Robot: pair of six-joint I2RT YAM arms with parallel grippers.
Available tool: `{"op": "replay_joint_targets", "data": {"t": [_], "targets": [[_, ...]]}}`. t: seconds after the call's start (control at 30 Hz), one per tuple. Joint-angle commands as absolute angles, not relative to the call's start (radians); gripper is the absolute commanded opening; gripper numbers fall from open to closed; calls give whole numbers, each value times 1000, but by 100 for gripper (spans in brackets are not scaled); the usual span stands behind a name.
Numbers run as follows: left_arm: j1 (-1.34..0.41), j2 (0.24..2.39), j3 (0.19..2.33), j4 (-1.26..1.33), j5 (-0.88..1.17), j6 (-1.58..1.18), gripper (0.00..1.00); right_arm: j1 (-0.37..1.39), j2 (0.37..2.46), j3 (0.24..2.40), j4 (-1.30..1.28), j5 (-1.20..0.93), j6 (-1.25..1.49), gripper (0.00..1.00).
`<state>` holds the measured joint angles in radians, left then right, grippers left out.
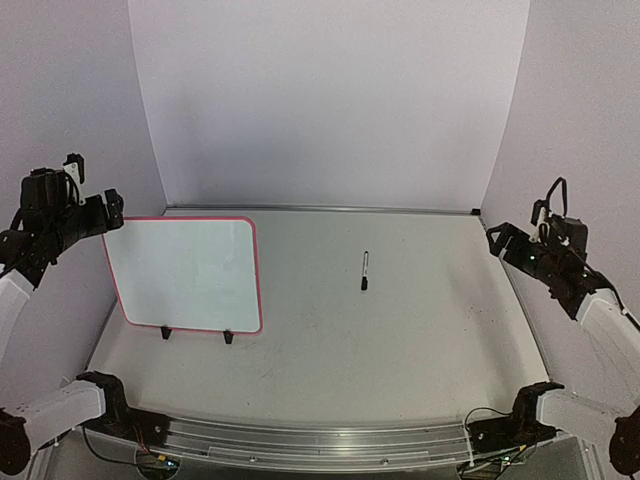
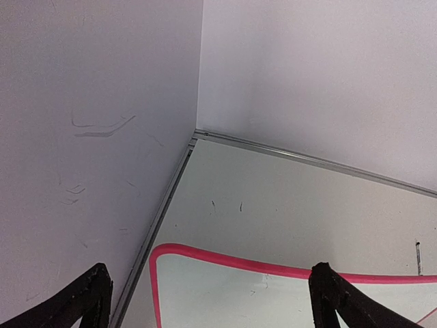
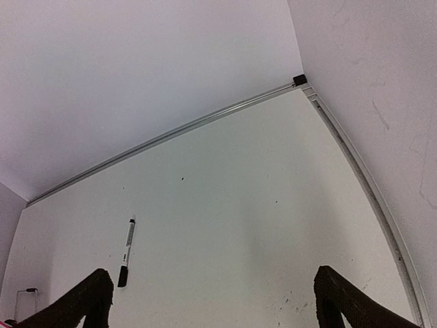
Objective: Write a sentence on the whiteboard
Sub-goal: Move the whiteboard stand to the center of the board.
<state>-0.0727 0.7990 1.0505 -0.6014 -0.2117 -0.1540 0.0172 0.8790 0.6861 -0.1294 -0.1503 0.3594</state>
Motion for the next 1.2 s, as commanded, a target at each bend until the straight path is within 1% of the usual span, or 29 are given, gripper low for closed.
{"op": "replay_joint_targets", "data": {"t": [0.0,0.13,0.3,0.43,0.53,0.67,0.83,0.93,0.97,1.07,1.17], "targets": [[-69,819,1068,-586,-224,-168,100,100,935,755,-125,-194,342,98],[-69,779,1005,-525,-211,-170,100,290,987,794,-128,-36,386,98],[-68,723,924,-466,-161,-124,100,530,1105,839,-126,96,481,98],[-69,741,911,-498,-153,-118,100,737,1235,886,-107,222,563,96],[-68,763,921,-538,-121,-135,100,931,1349,950,-100,315,637,94],[-69,754,929,-586,-93,-203,99,1113,1510,1040,-80,392,693,92],[-69,674,866,-621,-63,-329,100,1254,1705,1168,-46,421,732,92],[-69,635,810,-645,-42,-415,99,1312,1814,1231,-12,433,767,89],[-69,624,792,-649,-36,-438,100,1327,1853,1259,-1,432,769,87],[-69,601,751,-653,-12,-470,99,1361,1971,1360,26,410,761,76],[-69,606,762,-670,-1,-449,100,1373,2083,1455,41,357,751,72]]}}
